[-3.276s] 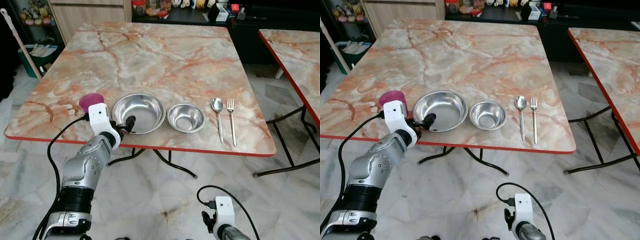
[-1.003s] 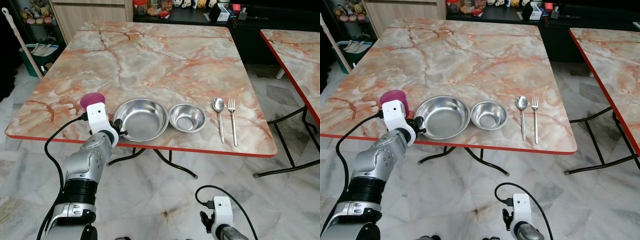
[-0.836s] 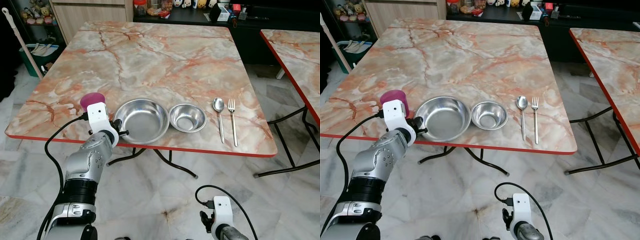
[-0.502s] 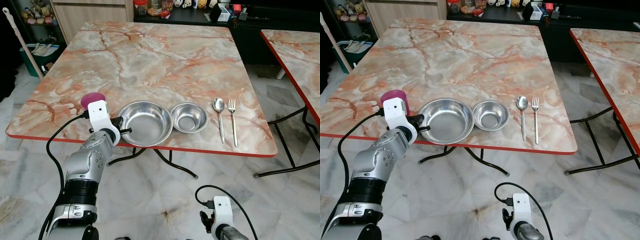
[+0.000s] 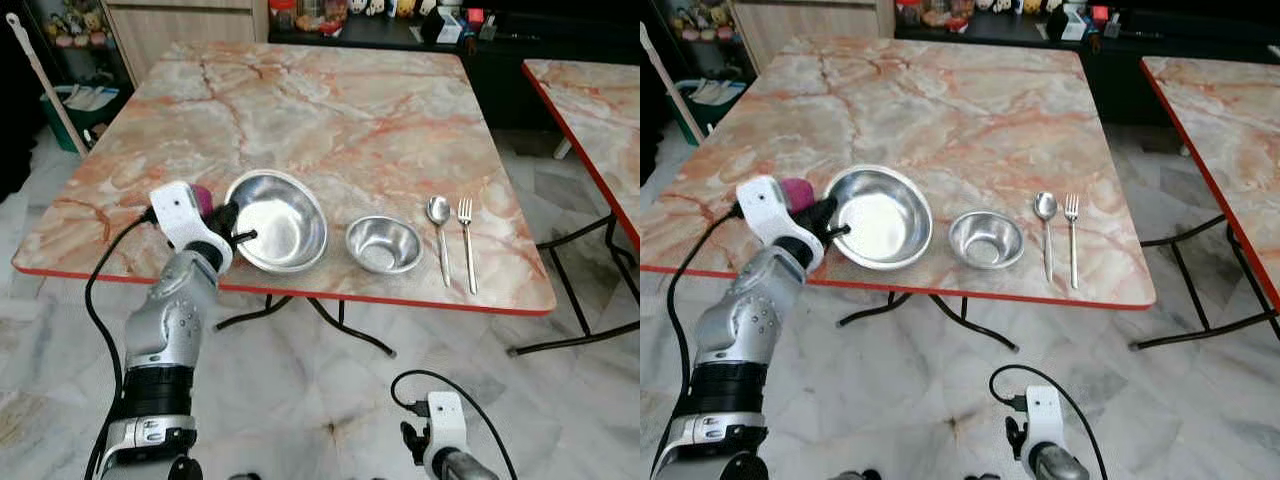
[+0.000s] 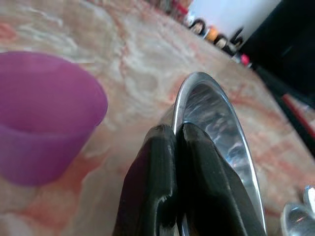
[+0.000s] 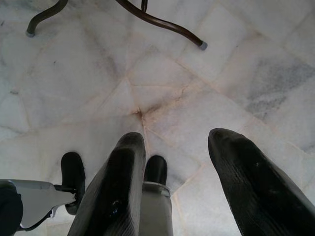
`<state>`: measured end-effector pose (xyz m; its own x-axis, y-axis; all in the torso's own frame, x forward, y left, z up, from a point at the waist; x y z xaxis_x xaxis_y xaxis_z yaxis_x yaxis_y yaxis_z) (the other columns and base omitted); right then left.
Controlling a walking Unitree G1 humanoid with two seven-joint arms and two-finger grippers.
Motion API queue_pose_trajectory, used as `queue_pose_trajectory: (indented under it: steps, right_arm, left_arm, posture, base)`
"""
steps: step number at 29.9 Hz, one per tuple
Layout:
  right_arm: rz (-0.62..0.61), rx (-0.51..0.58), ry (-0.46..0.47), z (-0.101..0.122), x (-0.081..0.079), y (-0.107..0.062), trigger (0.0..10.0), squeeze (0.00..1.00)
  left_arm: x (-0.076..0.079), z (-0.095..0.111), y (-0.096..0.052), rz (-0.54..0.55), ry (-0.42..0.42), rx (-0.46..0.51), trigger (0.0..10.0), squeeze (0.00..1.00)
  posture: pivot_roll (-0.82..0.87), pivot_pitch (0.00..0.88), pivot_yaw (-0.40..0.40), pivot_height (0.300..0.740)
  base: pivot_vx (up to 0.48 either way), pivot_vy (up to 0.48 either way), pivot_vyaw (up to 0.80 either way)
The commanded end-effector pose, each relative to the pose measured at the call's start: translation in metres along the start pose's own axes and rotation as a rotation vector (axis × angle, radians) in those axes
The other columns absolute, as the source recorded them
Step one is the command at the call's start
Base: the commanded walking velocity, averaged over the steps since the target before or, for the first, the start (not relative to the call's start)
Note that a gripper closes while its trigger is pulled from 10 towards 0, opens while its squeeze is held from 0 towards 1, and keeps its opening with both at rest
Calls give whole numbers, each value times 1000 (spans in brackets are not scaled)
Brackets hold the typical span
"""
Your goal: Setting the table
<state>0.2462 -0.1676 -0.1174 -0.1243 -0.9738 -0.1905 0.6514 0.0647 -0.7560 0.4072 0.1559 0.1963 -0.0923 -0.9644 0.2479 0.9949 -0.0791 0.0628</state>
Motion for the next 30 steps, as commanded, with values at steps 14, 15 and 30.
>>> queue_pose_trajectory:
  steps: [14, 15, 30]
  right_arm:
    - [7, -4, 0, -1, -2, 0, 10000, 0]
    - [8, -2, 2, -1, -2, 0, 10000, 0]
    - [4, 11, 30, 0, -3, 0, 10000, 0]
  left_arm:
    - [-4, 76, -6, 41, -72, 361, 10000, 0]
    - [-7, 79, -7, 54, -69, 377, 10000, 0]
    - [-11, 75, -4, 117, -10, 399, 10000, 0]
  posture:
    - [105, 127, -65, 740]
    - [105, 128, -64, 740]
    - [93, 141, -55, 740]
  base:
    - [0, 0, 0]
    - [0, 0, 0]
    - [0, -224, 0]
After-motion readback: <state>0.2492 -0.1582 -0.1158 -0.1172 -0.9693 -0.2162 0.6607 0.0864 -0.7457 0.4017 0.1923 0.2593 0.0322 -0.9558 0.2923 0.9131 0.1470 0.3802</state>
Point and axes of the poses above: a point about 5 cm out from each wrist's last joint towards the gripper, its own y axis pointing out of the wrist towards the gripper, its own z axis along the axis of the wrist's last joint, x = y × z, the point moved 6 cm from there along y, pointing out of the wrist towards the gripper, and after that the axes turned 13 degrees about y, right-handed, at the moved point
